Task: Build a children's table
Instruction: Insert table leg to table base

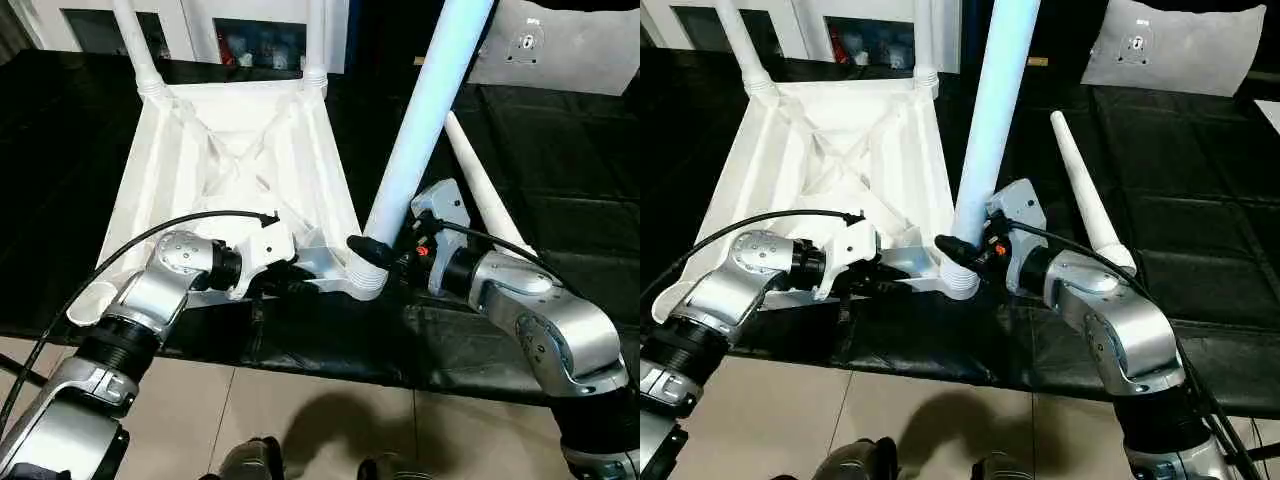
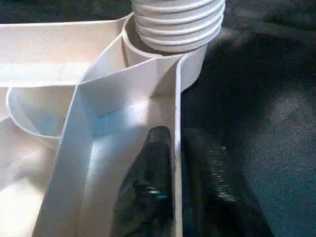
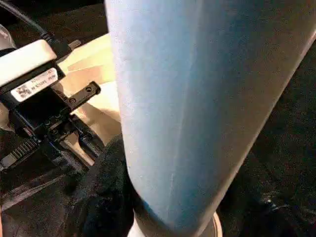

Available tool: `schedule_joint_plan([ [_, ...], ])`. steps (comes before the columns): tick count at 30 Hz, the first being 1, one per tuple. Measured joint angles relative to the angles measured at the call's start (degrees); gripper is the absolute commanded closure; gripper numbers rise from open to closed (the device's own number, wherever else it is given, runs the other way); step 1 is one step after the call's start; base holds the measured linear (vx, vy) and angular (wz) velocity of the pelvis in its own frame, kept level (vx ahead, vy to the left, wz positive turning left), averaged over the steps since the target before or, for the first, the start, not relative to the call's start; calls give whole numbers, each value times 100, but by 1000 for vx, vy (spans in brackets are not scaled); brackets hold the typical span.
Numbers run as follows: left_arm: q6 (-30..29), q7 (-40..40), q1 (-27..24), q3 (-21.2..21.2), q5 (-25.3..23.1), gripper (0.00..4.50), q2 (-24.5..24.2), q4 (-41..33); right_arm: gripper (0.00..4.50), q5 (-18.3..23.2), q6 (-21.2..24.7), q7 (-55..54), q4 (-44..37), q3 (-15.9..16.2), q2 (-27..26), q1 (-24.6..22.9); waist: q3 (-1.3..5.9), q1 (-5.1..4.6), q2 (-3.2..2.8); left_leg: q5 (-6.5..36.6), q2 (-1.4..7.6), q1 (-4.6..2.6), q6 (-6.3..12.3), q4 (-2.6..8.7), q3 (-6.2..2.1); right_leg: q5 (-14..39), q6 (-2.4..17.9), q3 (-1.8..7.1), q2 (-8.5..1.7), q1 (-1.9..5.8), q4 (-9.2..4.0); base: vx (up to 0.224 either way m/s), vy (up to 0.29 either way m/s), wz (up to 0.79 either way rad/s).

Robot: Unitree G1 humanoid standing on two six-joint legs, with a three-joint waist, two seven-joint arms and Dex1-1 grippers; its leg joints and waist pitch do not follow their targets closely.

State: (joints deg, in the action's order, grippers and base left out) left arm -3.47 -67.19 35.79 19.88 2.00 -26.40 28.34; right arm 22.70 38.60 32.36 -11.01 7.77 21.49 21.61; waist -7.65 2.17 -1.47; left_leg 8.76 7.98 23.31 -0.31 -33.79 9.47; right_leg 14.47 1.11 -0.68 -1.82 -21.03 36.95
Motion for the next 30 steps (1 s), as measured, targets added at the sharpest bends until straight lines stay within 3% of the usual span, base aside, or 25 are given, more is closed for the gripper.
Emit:
schedule_joint_plan([
  [5,41,8,24,20,-105,450,-19,4,262,-1,-6,2,-7,0,-1,-6,0,-13,0,0,1,-4,0,10,4,0,-1,1,0,-1,-3,0,0,0],
  [10,239,12,57,85,-187,450,-37,50,262,-14,19,49,20,18,2,29,-1,-12,1,0,6,-7,-1,15,16,1,-2,2,-3,0,-9,0,0,0],
  [21,428,-245,75,147,-227,450,-145,-60,262,-211,228,617,568,424,346,751,-12,-9,43,-4,7,-9,-6,94,33,1,-2,-6,-4,2,-79,0,0,0],
  [30,518,-269,124,186,-239,450,-147,-35,262,-221,233,758,675,470,382,835,-20,22,64,-4,8,-8,-6,113,40,2,-2,-6,-5,3,-104,0,0,0],
])
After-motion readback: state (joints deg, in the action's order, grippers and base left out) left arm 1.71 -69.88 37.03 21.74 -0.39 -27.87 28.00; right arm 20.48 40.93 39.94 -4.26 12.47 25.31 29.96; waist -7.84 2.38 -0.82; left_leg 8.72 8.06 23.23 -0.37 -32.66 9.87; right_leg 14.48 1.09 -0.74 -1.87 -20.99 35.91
